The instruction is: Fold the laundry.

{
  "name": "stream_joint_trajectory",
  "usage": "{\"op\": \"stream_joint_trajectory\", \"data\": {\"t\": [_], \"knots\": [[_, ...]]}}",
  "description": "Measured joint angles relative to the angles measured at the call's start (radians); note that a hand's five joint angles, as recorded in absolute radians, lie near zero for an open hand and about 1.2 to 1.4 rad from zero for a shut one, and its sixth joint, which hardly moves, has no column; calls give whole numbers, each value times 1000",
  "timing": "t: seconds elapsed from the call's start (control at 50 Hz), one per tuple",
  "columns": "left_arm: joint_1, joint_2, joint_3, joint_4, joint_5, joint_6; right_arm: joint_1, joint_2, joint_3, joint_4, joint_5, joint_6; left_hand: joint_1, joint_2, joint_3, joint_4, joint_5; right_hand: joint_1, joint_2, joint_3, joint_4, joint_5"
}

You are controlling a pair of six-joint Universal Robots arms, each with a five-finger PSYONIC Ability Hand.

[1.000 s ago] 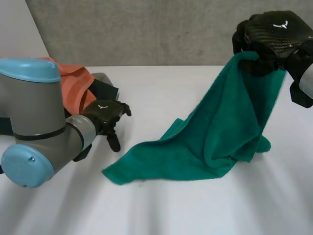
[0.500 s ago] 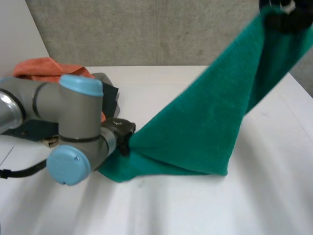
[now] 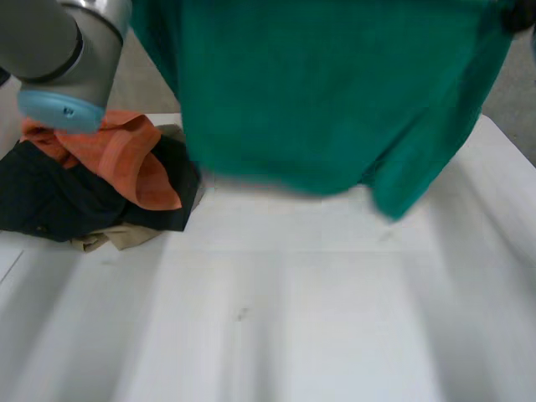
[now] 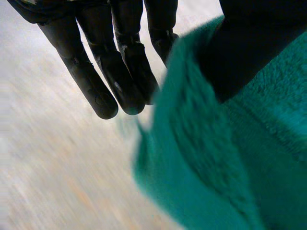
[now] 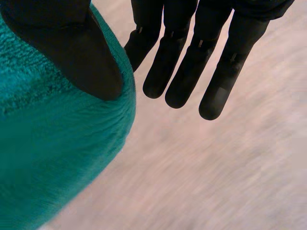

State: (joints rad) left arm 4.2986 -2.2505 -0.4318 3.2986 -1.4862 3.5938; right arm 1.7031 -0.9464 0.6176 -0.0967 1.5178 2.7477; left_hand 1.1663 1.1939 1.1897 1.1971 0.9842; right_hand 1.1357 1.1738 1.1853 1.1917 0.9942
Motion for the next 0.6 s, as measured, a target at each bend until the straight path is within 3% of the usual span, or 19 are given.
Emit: {"op": "stream_joint_trajectory", "data": {"t": [0.12,0.22,0.36,0.6], "knots": [[-3,5,-28,151,-34,-41,-3,-44,68,-293,12,115,0,0,0,0,0,0,0,0,0,10],[5,0,-79,178,-64,-47,-6,-83,176,-372,-19,128,0,0,0,0,0,0,0,0,0,10],[-3,-26,-288,172,-53,-44,-18,-71,352,-271,-86,96,0,0,0,0,0,0,0,0,0,10],[-37,-103,-675,159,2,18,-53,17,608,-40,-129,-10,0,0,2,0,0,0,0,0,0,14]]}}
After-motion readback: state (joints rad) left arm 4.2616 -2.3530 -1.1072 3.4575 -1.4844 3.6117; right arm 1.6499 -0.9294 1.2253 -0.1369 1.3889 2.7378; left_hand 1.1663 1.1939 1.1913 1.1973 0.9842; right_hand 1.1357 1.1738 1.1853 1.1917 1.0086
